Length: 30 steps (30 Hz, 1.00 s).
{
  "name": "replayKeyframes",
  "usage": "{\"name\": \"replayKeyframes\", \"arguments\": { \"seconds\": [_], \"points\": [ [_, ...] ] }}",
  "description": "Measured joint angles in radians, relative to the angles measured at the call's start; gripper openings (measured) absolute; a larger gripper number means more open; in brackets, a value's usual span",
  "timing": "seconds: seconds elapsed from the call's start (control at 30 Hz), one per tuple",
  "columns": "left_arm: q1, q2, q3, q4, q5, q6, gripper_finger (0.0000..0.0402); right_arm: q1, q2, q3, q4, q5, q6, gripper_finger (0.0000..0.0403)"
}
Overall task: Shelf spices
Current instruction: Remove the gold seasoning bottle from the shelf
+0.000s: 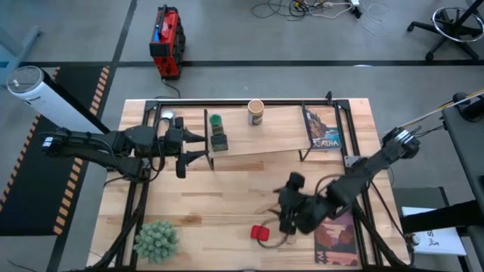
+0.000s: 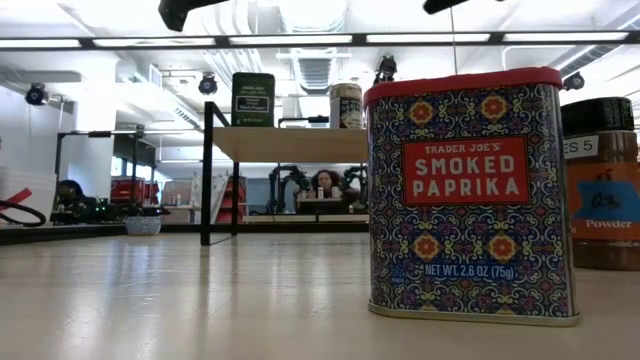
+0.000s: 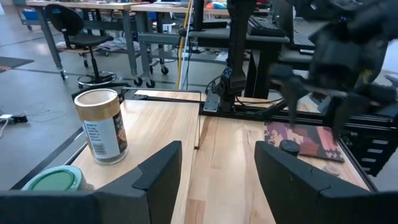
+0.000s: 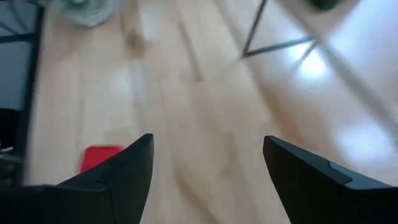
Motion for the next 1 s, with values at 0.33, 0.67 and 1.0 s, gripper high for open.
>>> {"name": "replayKeyframes", "arguments": {
  "seconds": [0.33, 0.67, 1.0],
  "points": [
    [0.0, 0.001, 0.0, 0.0, 0.017, -0.003, 0.0192, -0.243, -0.139, 0.0, -0.018, -0.073, -0.286, 0.0266],
    [0.0, 0.001, -0.001, 0.0, 0.017, -0.008, 0.0192, -0.53, -0.2, 0.0, -0.015, -0.273, -0.496, 0.0282],
    [0.0, 0.001, -0.002, 0.0, 0.016, -0.009, 0.0192, -0.792, -0.188, 0.0, 0.063, -0.477, -0.632, 0.0282]
  ]
}}
